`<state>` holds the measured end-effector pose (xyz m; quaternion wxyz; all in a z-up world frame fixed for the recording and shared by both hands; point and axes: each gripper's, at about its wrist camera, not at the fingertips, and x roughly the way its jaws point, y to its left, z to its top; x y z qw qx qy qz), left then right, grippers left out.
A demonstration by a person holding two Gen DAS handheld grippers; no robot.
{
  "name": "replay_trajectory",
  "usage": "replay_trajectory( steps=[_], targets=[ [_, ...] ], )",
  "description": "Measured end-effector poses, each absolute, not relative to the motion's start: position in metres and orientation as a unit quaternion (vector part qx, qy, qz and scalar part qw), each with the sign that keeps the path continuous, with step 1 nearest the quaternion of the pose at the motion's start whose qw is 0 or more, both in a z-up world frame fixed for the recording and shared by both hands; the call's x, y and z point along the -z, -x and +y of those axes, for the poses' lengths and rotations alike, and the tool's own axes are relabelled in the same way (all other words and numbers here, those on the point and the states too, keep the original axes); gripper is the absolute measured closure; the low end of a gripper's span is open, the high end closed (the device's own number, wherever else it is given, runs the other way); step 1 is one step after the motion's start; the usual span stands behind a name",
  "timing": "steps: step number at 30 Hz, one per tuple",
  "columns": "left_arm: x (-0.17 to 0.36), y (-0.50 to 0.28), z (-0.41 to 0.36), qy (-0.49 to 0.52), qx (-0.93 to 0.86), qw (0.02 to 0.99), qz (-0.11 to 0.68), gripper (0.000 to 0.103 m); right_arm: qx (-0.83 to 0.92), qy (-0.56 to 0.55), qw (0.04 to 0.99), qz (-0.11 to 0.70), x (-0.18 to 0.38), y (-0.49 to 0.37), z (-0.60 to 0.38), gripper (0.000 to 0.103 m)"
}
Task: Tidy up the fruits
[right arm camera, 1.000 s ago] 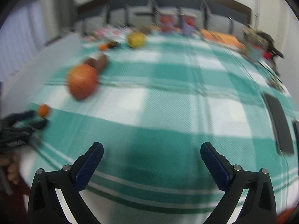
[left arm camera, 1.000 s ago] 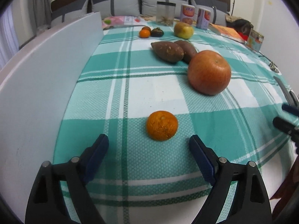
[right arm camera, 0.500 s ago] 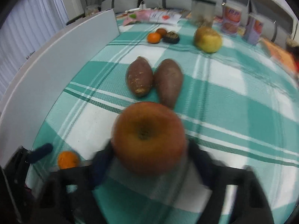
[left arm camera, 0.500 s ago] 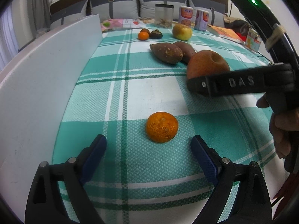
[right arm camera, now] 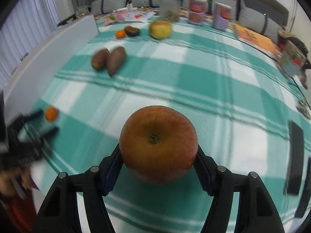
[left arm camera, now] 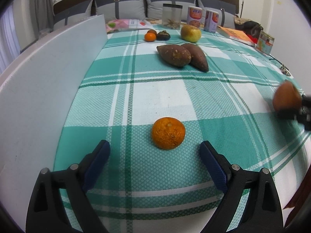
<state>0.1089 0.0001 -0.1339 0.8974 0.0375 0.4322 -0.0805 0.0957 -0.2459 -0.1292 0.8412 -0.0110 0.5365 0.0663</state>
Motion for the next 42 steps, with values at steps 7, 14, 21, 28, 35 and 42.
replay_trajectory(
  steps=[7,14,21,28,35,42],
  targets=[
    [0.126,-0.112,0.02,0.033,0.114,0.885,0.451,0.009,-0.037,0.013,0.872,0.488,0.145,-0.065,-0.248,0.0],
    [0.123,-0.111,0.023,0.044,0.136,0.872,0.467,0.009,-0.028,0.01,0.884,0.466,0.147,-0.063,-0.247,0.0],
    [0.125,-0.116,-0.004,-0.037,0.125,0.886,0.445,0.011,-0.03,0.009,0.884,0.466,0.148,-0.062,-0.246,0.0],
    [0.126,-0.123,-0.009,-0.047,0.126,0.885,0.445,0.074,-0.048,-0.034,0.891,0.45,0.116,-0.061,-0.258,0.001],
    [0.117,-0.117,0.002,0.015,0.148,0.87,0.47,0.075,-0.022,-0.007,0.857,0.515,0.129,-0.1,-0.248,0.033],
    [0.057,-0.097,0.026,0.097,0.188,0.863,0.459,0.076,-0.112,-0.116,0.846,0.509,0.074,-0.112,-0.219,0.034]
  ],
)
